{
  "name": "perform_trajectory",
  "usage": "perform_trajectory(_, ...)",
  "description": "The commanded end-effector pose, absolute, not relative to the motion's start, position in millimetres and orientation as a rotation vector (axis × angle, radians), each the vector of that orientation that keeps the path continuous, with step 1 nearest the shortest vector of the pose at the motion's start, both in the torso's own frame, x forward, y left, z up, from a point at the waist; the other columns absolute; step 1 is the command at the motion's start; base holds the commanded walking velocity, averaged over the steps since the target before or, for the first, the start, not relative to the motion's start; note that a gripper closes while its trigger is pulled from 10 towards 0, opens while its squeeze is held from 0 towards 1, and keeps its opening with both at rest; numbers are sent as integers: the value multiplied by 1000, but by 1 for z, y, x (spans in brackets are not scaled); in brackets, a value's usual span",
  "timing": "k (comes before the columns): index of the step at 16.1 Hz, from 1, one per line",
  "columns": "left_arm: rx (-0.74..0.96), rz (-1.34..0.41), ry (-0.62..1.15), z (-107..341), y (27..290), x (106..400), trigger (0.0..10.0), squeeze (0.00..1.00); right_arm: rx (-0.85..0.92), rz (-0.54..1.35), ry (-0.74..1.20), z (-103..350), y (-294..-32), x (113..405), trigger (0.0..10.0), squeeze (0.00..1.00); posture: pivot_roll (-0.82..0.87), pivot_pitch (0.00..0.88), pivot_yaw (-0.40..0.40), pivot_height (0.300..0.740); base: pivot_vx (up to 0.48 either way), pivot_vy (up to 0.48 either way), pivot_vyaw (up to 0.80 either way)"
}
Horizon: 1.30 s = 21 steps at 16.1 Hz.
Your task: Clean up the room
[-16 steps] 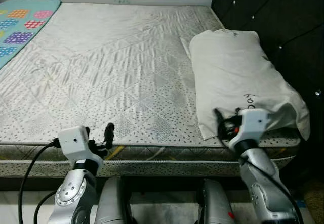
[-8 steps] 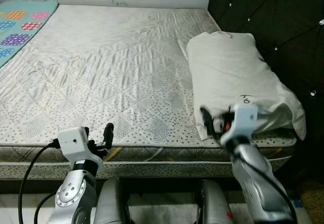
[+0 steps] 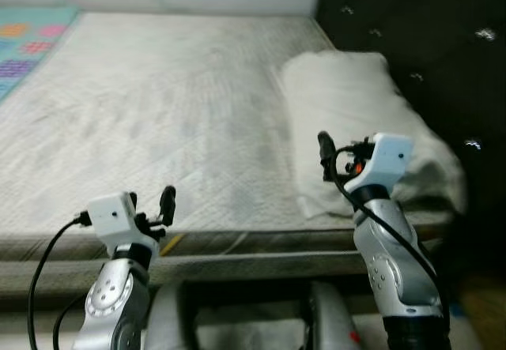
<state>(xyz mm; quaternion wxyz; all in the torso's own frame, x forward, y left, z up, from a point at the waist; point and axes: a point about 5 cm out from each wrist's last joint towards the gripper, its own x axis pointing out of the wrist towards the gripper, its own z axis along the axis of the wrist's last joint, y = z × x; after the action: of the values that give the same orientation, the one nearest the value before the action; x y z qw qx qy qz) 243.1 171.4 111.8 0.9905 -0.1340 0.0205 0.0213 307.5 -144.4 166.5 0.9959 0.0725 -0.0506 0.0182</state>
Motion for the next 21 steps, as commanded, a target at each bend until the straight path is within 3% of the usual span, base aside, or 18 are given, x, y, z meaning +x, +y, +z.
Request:
perform_trajectory(1,-264,34,35,113,168,246,10000,0,142,9,-109,169,-152,311,10000,0,-13,19,0,557,0,0,-575)
perform_trajectory(6,-264,34,30,113,168,247,10000,0,128,28,-103,167,-149,312,10000,0,-14,14,-1,557,0,0,-544)
perform_trajectory(13,-263,30,33,112,167,248,10000,0,17,46,-74,158,-152,305,10000,0,-19,16,1,557,0,0,114)
perform_trajectory(16,-263,27,35,112,166,249,10000,0,39,45,-64,155,-152,303,10000,0,-20,19,2,557,0,0,604)
perform_trajectory(21,-263,26,39,111,166,248,10000,0,76,77,-56,152,-148,295,10000,0,-22,22,2,557,0,0,0)
